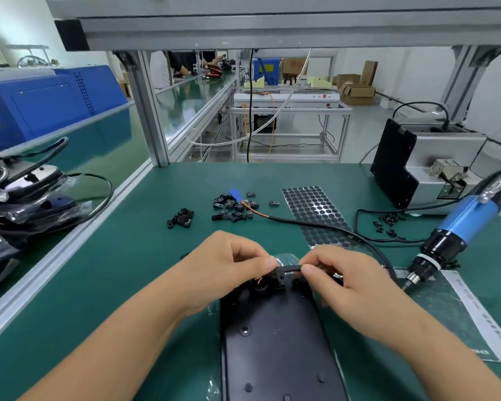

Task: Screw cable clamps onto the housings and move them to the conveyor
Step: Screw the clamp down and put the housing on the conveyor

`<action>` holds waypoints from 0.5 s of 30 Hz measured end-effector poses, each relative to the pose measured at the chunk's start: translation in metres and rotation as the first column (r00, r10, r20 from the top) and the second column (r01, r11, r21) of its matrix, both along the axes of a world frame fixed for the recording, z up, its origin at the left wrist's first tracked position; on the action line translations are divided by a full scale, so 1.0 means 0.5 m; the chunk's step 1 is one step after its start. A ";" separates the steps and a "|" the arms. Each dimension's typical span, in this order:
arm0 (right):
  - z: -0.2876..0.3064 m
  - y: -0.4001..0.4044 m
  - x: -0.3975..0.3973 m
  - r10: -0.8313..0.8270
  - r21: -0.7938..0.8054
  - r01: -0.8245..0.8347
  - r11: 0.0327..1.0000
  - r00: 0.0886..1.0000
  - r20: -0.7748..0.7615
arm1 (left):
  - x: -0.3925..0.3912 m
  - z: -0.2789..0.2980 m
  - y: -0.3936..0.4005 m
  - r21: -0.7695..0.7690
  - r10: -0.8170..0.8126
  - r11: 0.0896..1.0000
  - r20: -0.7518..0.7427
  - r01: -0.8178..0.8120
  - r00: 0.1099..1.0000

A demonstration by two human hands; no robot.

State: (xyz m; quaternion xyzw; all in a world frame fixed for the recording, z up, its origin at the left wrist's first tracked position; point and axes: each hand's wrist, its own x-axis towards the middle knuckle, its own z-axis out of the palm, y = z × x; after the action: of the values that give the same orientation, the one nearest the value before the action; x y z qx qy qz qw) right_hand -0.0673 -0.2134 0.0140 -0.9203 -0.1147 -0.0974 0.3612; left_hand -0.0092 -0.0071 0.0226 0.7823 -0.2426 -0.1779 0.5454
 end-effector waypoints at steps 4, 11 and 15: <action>-0.008 0.002 -0.003 -0.005 0.026 0.004 1.000 1.000 0.021 | -0.006 -0.004 0.004 -0.039 0.025 0.999 -0.069 -0.027 0.997; -0.013 0.005 -0.004 -0.022 0.038 0.021 0.999 1.000 0.019 | -0.015 0.003 -0.015 0.133 0.070 0.987 0.129 -0.087 0.989; -0.016 0.008 -0.007 -0.034 0.030 0.033 0.999 0.999 0.041 | -0.021 0.007 -0.029 0.234 0.007 0.970 0.228 -0.062 0.974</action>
State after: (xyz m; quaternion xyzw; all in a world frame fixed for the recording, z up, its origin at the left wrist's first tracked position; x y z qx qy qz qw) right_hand -0.0709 -0.2095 0.0057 -0.9144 -0.1053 -0.1242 0.3705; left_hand -0.0198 -0.0217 0.0260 0.8616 -0.2661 -0.1064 0.4189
